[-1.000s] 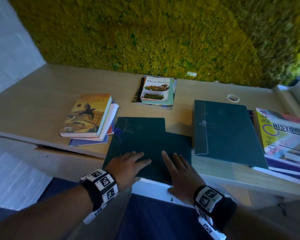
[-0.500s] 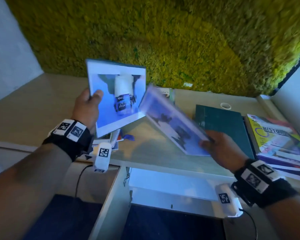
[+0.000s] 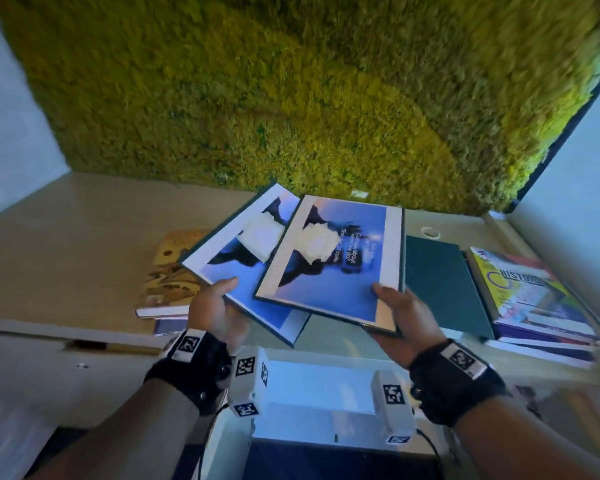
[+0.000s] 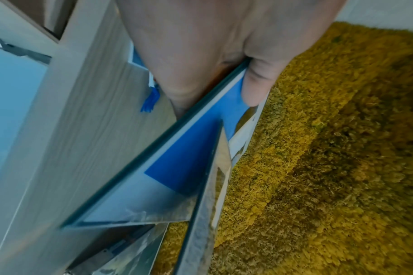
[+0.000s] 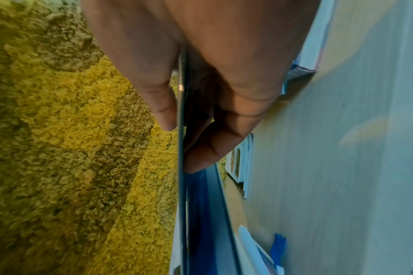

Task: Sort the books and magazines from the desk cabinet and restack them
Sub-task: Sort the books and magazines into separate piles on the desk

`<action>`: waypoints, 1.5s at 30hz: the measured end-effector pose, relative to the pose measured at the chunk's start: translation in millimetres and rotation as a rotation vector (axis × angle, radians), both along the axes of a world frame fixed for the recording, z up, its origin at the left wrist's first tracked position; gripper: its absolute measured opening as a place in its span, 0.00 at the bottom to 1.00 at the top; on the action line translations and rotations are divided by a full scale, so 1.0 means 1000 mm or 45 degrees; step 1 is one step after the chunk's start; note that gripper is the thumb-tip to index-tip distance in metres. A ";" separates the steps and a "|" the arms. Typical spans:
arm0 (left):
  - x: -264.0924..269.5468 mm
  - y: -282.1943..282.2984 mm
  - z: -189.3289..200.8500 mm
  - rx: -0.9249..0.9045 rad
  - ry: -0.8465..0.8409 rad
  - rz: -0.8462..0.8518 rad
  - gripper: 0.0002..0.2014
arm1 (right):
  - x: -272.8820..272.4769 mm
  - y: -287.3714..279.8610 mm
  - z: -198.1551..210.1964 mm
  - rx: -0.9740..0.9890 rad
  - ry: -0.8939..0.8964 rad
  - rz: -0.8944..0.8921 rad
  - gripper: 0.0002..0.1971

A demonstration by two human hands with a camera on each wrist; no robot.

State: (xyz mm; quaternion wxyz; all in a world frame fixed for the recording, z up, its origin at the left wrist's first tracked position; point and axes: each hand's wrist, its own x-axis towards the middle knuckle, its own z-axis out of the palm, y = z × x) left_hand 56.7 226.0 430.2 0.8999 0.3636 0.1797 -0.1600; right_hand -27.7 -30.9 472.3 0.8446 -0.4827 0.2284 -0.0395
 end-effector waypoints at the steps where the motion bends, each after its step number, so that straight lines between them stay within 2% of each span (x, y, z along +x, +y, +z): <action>1: -0.001 -0.001 0.000 -0.033 -0.004 0.011 0.21 | 0.000 0.002 -0.005 0.015 0.015 0.000 0.16; 4: -0.004 -0.005 0.005 -0.140 -0.050 0.039 0.25 | 0.001 0.015 -0.020 0.023 0.059 0.060 0.13; 9: -0.031 -0.024 -0.003 -0.189 -0.083 -0.003 0.32 | 0.010 0.051 -0.045 0.107 0.058 0.229 0.17; 11: -0.041 -0.028 -0.017 -0.110 -0.022 -0.059 0.27 | 0.018 0.055 -0.054 0.091 0.049 0.230 0.17; 13: -0.043 -0.029 -0.034 -0.003 0.076 -0.091 0.17 | 0.025 0.050 -0.060 0.002 0.123 0.269 0.16; 15: -0.043 -0.029 -0.052 0.068 0.191 -0.067 0.11 | 0.031 0.037 -0.061 -0.290 0.289 0.348 0.11; 17: -0.041 -0.033 -0.062 0.112 0.265 -0.026 0.11 | 0.043 0.011 -0.064 -0.850 0.440 0.447 0.20; 19: -0.040 -0.042 -0.064 0.197 0.320 -0.053 0.08 | 0.055 -0.022 -0.059 -1.526 0.429 0.480 0.32; 20: -0.039 -0.045 -0.065 0.255 0.355 -0.130 0.08 | 0.059 -0.040 -0.058 -1.827 0.401 0.471 0.34; 22: -0.036 -0.049 -0.068 0.469 0.467 -0.458 0.17 | 0.059 -0.077 -0.054 -2.244 0.427 0.589 0.40; 24: -0.036 -0.050 -0.073 0.681 0.552 -0.756 0.30 | 0.053 -0.110 -0.057 -2.356 0.616 0.844 0.54; 26: -0.037 -0.052 -0.081 0.764 0.580 -0.898 0.37 | 0.046 -0.136 -0.073 -2.371 0.706 0.928 0.57; 28: -0.041 -0.060 -0.082 0.805 0.546 -0.999 0.32 | 0.039 -0.151 -0.083 -2.425 0.601 0.808 0.47; 31: -0.043 -0.074 -0.080 0.812 0.436 -1.003 0.24 | 0.037 -0.155 -0.063 -2.477 0.387 0.521 0.31; 32: -0.042 -0.078 -0.078 0.810 0.391 -0.976 0.24 | 0.040 -0.156 -0.050 -2.459 0.288 0.401 0.27; 34: -0.040 -0.086 -0.071 0.795 0.316 -0.920 0.23 | 0.044 -0.158 -0.011 -2.239 0.047 0.072 0.20; 36: -0.037 -0.093 -0.064 0.790 0.237 -0.873 0.22 | 0.045 -0.157 0.034 -1.852 -0.147 -0.265 0.16; 37: -0.036 -0.097 -0.058 0.785 0.196 -0.861 0.22 | 0.044 -0.156 0.054 -1.579 -0.254 -0.384 0.15; 38: -0.035 -0.101 -0.051 0.773 0.150 -0.855 0.22 | 0.041 -0.155 0.067 -1.273 -0.357 -0.431 0.13; 40: -0.030 -0.107 -0.035 0.740 0.024 -0.844 0.21 | 0.035 -0.146 0.076 -0.588 -0.507 -0.325 0.13; 41: -0.027 -0.108 -0.026 0.722 -0.041 -0.837 0.21 | 0.033 -0.141 0.071 -0.338 -0.510 -0.269 0.15; 43: -0.020 -0.108 -0.009 0.675 -0.144 -0.827 0.18 | 0.030 -0.128 0.048 -0.098 -0.390 -0.209 0.19; 45: -0.015 -0.104 0.001 0.620 -0.194 -0.831 0.13 | 0.029 -0.111 0.021 -0.006 -0.281 -0.151 0.23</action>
